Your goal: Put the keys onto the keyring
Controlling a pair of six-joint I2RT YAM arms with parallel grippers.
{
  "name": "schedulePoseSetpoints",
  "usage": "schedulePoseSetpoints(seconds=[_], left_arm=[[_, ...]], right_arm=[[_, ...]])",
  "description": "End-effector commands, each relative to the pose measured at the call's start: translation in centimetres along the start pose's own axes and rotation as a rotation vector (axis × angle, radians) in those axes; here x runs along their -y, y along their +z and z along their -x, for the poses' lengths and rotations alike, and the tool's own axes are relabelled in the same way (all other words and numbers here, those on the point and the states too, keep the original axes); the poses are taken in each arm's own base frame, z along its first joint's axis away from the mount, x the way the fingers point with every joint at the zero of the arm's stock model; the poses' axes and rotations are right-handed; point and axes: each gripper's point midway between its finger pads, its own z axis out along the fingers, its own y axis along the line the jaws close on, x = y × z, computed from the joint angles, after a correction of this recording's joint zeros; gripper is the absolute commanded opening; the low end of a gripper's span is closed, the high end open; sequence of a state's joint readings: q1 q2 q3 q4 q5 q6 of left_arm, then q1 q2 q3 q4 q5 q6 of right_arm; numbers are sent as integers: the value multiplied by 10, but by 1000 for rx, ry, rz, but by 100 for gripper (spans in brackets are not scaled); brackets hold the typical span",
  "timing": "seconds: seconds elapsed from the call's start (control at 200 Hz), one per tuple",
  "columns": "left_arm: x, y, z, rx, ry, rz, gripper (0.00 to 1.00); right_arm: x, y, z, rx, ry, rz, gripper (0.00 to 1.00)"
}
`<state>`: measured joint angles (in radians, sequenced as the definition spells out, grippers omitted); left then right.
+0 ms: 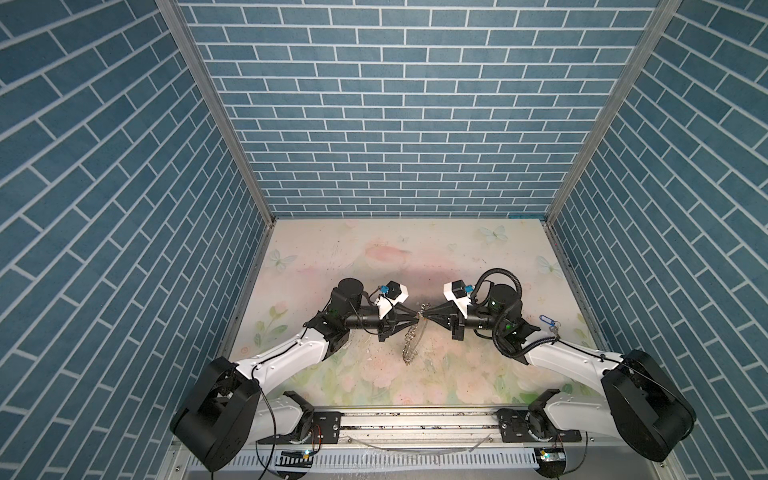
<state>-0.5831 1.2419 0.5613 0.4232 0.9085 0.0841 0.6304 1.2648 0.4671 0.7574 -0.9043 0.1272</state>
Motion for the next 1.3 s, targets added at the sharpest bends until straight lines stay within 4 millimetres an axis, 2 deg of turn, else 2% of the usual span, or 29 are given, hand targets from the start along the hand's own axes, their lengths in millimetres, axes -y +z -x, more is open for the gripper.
schedulePoseSetpoints(seconds=[0.0,0.565,0.74,1.0,1.05,1.135,1.175,1.195,1.295], left_arm=[[-1,1,0,-7,13,6,23],[3,5,5,18,7,-42,22],[4,6,5,19,2,-60,16],[1,4,-1,-30,-4,-32,0],[-1,2,-5,-71,2,-9,0],[0,1,-12,-158,33,23,0],[2,1,-18,-194,33,18,0],[2,2,-11,-198,51,17,0],[4,2,-11,-258,61,0,0]], right_arm=[[-11,0,5,30,-27,56,0],[-18,7,3,21,-15,117,0],[-18,9,4,22,-14,122,0],[-13,7,1,-3,-15,79,0],[-7,4,-4,-42,-27,33,9],[-4,-4,-11,-120,-78,-37,19],[-4,-8,-12,-146,-96,-51,21],[-5,-9,-12,-158,-102,-54,22],[-8,-13,-10,-204,-117,-57,22]])
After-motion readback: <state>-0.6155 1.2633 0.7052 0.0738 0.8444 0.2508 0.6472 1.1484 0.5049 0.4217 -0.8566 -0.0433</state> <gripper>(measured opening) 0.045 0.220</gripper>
